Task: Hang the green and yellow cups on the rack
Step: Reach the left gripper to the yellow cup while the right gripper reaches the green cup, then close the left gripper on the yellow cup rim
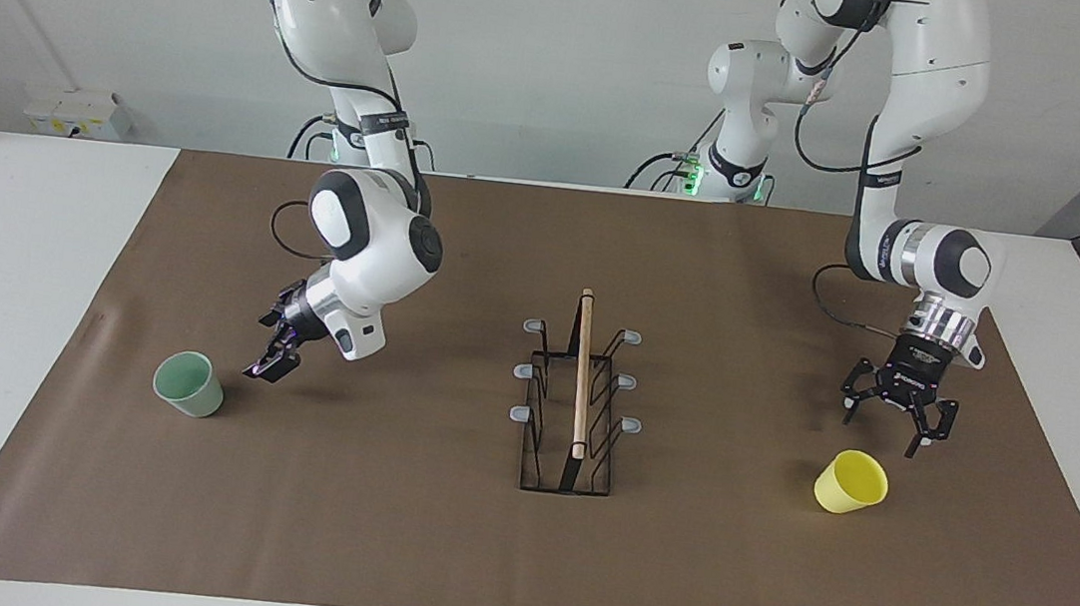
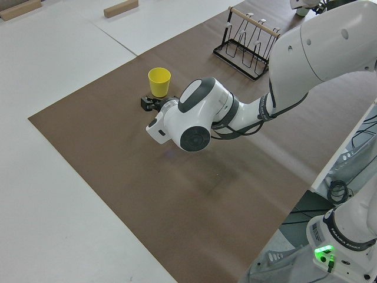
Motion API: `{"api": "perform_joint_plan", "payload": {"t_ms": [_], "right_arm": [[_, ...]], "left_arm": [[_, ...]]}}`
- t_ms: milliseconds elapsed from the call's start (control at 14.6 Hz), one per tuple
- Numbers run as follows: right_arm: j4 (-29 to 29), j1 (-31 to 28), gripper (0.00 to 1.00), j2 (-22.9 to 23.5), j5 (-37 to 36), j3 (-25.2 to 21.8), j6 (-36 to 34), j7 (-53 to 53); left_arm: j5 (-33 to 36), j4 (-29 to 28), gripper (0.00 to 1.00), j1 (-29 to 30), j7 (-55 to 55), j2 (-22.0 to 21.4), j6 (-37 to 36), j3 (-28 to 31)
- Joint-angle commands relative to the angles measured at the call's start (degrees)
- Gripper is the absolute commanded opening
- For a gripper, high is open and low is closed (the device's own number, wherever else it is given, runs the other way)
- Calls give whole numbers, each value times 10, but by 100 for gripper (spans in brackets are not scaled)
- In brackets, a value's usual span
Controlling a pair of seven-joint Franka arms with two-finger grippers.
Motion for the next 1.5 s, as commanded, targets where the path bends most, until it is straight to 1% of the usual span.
{"api": "perform_joint_plan", "payload": {"t_ms": [0, 205, 342, 410, 615, 889, 1026, 1231, 1299, 1436], "right_arm": [[-14, -8, 100, -4, -37, 3, 28, -1], [-14, -13, 100, 3, -60, 2, 64, -1], [-17, -31, 100, 12, -111, 2, 88, -2], [-20, -32, 100, 12, -113, 2, 88, -1], [-20, -33, 100, 13, -111, 3, 89, 6], [-23, -60, 100, 14, -117, 2, 114, 6], [-23, -60, 100, 18, -118, 3, 131, 7], [-23, -62, 100, 19, -120, 2, 145, 7], [-25, -69, 100, 19, -130, 2, 154, 7], [-33, -82, 100, 20, -153, 2, 175, 7]], "left_arm": [[-40, 18, 100, 5, 39, 30, -38, 0], [-69, 19, 100, 8, 49, 33, -46, -1], [-89, 25, 100, 5, 50, 39, -44, -1], [-97, 32, 100, 1, 52, 48, -45, -1], [-123, 33, 100, -5, 73, 52, -39, -3], [-181, 44, 100, -24, 73, 63, -7, -7], [-185, 48, 100, -28, 73, 65, 4, -8], [-212, 53, 100, -35, 72, 72, 18, -11], [-212, 67, 100, -33, 71, 79, 22, -12], [-214, 76, 100, -35, 72, 90, 25, -14]]}}
